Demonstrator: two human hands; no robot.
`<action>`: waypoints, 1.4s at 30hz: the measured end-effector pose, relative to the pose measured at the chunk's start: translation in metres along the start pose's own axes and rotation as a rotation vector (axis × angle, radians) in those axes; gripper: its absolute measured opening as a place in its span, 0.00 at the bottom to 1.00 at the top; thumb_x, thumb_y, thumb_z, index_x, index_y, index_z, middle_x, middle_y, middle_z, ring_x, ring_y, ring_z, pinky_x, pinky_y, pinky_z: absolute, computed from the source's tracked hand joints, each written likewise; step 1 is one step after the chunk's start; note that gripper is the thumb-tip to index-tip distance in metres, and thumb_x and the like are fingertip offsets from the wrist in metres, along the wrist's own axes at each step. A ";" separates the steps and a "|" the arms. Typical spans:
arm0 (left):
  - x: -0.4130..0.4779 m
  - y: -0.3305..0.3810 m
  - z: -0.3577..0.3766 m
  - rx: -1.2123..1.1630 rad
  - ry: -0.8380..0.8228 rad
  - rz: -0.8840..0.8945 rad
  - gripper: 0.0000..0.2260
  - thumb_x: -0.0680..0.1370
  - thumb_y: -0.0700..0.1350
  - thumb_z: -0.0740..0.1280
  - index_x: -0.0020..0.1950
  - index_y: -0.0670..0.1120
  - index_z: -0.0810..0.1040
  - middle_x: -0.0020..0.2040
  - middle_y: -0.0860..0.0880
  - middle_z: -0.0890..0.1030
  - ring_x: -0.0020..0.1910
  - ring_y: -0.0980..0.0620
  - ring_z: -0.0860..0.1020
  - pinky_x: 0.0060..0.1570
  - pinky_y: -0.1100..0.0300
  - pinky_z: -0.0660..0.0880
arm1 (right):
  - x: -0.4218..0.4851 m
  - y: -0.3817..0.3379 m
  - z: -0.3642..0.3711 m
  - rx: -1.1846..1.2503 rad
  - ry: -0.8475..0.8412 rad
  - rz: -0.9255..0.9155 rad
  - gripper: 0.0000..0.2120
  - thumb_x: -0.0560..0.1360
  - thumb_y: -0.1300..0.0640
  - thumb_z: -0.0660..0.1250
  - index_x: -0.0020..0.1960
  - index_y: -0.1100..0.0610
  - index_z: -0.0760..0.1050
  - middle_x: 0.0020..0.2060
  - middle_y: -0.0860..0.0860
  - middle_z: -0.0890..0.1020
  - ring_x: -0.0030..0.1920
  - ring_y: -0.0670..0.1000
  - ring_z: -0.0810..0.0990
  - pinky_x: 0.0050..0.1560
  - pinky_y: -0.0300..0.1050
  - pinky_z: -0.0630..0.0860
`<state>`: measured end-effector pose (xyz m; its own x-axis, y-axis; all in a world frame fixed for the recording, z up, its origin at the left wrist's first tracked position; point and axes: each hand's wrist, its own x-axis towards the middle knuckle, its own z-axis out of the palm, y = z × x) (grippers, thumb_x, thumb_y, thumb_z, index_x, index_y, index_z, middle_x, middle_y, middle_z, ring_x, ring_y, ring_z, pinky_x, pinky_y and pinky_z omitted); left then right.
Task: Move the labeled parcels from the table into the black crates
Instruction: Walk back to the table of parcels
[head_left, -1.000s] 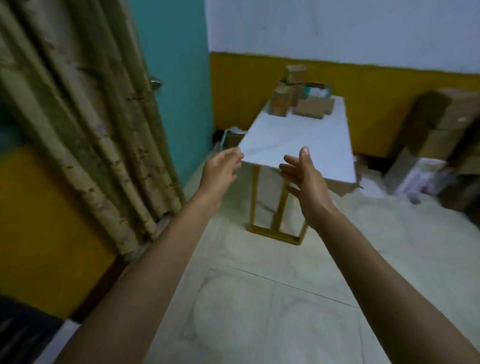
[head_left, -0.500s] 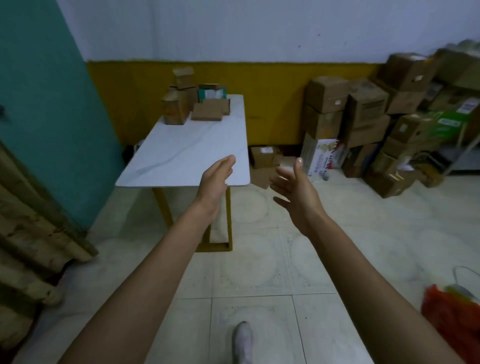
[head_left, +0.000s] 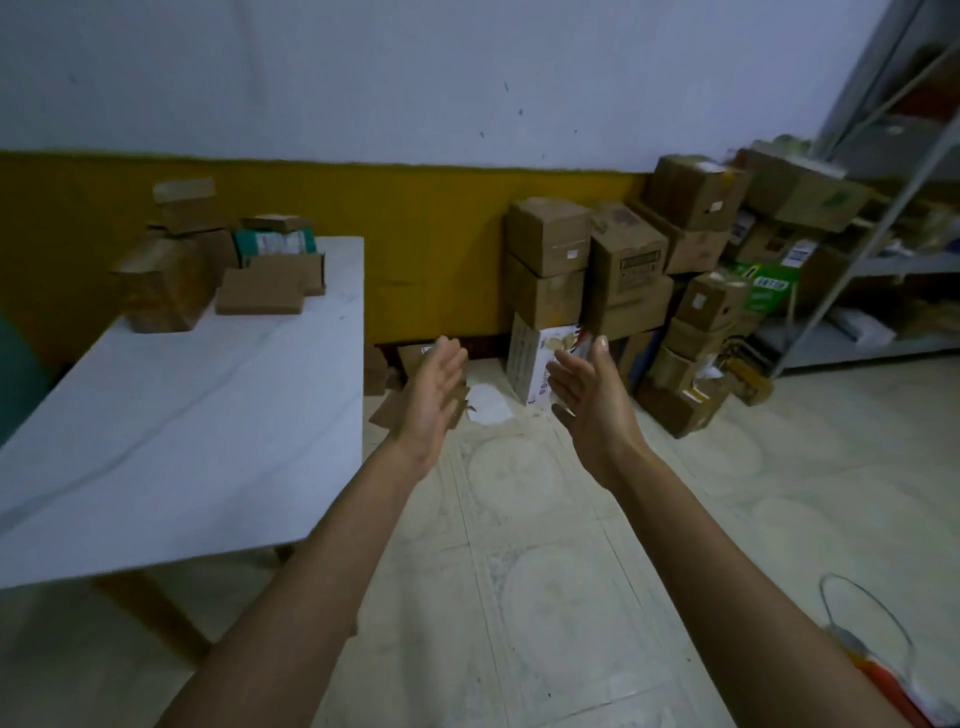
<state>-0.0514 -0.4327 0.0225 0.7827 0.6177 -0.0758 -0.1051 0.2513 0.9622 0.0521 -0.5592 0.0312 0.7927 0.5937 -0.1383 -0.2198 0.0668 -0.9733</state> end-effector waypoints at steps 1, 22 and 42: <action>0.018 0.002 0.000 -0.012 0.014 -0.007 0.25 0.82 0.58 0.47 0.76 0.48 0.61 0.75 0.50 0.65 0.74 0.51 0.62 0.73 0.48 0.54 | 0.018 -0.003 -0.001 0.002 -0.003 0.004 0.31 0.81 0.37 0.46 0.75 0.56 0.64 0.74 0.53 0.67 0.74 0.52 0.63 0.71 0.51 0.58; 0.415 0.009 -0.082 -0.174 0.565 -0.001 0.22 0.83 0.51 0.43 0.75 0.51 0.63 0.74 0.50 0.67 0.73 0.50 0.64 0.72 0.49 0.55 | 0.496 -0.006 0.095 -0.008 -0.476 0.189 0.25 0.84 0.45 0.44 0.75 0.57 0.61 0.74 0.54 0.66 0.73 0.52 0.65 0.75 0.50 0.58; 0.581 0.016 -0.337 -0.357 1.178 -0.030 0.25 0.83 0.57 0.44 0.75 0.48 0.63 0.73 0.47 0.69 0.71 0.48 0.67 0.68 0.52 0.62 | 0.742 0.085 0.399 -0.247 -0.874 0.422 0.22 0.84 0.46 0.48 0.72 0.54 0.68 0.70 0.52 0.71 0.71 0.52 0.68 0.73 0.50 0.60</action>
<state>0.1944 0.1815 -0.0939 -0.2236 0.8569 -0.4645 -0.4032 0.3526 0.8444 0.3954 0.2069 -0.0810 -0.0413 0.9180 -0.3943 -0.1842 -0.3949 -0.9001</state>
